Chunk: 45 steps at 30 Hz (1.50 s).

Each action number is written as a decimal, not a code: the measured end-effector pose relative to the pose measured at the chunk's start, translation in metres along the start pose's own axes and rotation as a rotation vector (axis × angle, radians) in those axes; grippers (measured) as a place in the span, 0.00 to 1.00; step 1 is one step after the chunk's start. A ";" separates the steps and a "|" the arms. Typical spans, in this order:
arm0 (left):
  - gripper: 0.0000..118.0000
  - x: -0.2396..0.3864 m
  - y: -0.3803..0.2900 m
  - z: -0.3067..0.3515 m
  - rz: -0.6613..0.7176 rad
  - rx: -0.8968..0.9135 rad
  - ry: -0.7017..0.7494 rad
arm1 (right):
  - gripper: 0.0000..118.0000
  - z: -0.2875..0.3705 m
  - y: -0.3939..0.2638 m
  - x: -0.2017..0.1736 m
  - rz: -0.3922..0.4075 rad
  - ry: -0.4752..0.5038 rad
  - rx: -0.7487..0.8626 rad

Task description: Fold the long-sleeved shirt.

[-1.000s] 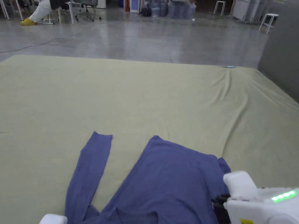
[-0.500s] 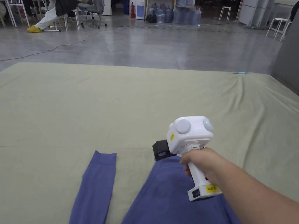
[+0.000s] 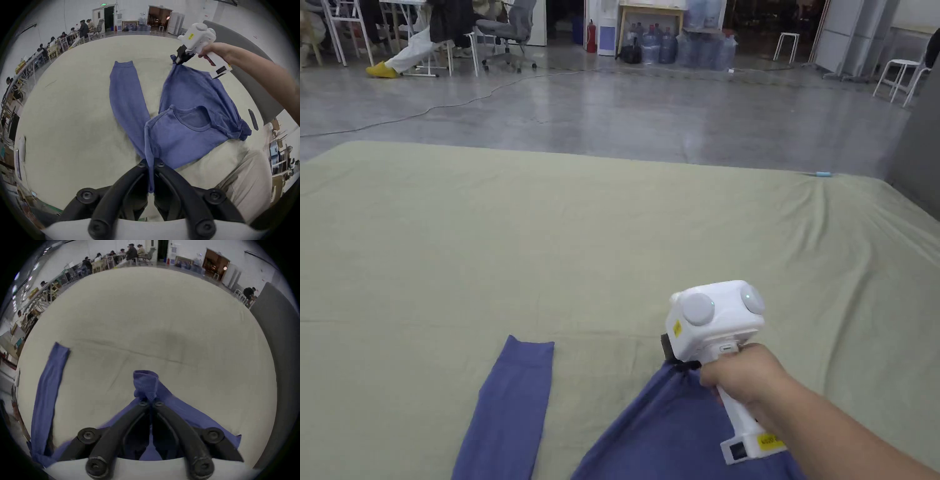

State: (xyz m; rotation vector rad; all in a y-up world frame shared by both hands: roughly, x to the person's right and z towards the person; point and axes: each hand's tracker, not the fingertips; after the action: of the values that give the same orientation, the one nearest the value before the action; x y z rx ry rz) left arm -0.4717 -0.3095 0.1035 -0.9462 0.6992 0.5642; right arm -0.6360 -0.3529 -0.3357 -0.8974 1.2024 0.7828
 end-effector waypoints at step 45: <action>0.00 0.081 0.501 0.376 -0.307 0.812 0.498 | 0.00 0.645 0.130 0.148 -0.098 -0.449 0.857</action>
State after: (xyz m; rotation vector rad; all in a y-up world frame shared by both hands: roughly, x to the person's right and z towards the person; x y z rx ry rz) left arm -0.6642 0.2656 -0.0712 -0.3975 1.0875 -0.2509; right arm -0.4441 0.2879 -0.4248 -0.0592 0.9403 0.2946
